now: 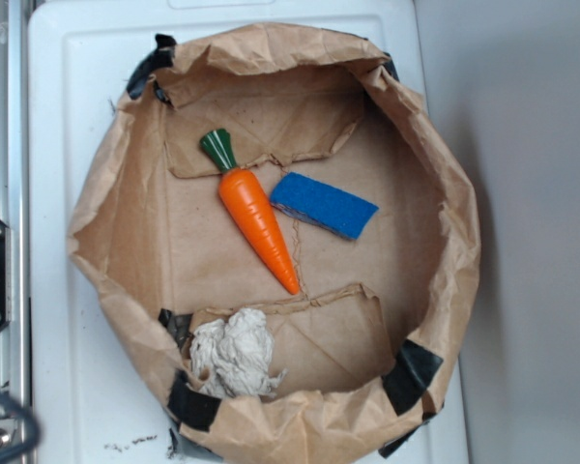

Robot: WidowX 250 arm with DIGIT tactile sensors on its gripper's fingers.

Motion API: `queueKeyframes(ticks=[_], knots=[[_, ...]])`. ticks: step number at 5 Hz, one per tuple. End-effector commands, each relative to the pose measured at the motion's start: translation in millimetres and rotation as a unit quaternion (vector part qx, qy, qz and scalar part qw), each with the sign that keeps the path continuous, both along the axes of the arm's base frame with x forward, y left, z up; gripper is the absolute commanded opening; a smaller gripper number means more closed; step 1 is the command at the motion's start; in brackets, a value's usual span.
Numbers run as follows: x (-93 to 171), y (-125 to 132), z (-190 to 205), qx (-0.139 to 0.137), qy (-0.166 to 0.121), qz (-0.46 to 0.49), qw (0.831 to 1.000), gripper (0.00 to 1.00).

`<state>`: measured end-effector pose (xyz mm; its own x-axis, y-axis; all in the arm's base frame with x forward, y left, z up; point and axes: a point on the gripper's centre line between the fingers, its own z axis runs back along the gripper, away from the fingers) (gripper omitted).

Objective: Grab the blue sponge.

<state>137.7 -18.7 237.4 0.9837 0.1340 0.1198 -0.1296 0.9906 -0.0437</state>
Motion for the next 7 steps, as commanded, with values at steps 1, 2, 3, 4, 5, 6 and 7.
queueKeyframes(ticks=[1,2,3,4,5,6,7], knots=[[81,-1,6,-0.003,-0.028,0.039,0.999,1.00],[107,-2,-3,0.012,-0.039,-0.006,0.999,1.00],[114,6,-17,-0.039,-0.011,-0.127,0.991,1.00],[116,27,-46,-0.020,0.034,-0.224,0.974,1.00],[116,27,-46,-0.020,0.034,-0.224,0.974,1.00],[116,27,-46,-0.020,0.034,-0.224,0.974,1.00],[116,27,-46,-0.020,0.034,-0.224,0.974,1.00]])
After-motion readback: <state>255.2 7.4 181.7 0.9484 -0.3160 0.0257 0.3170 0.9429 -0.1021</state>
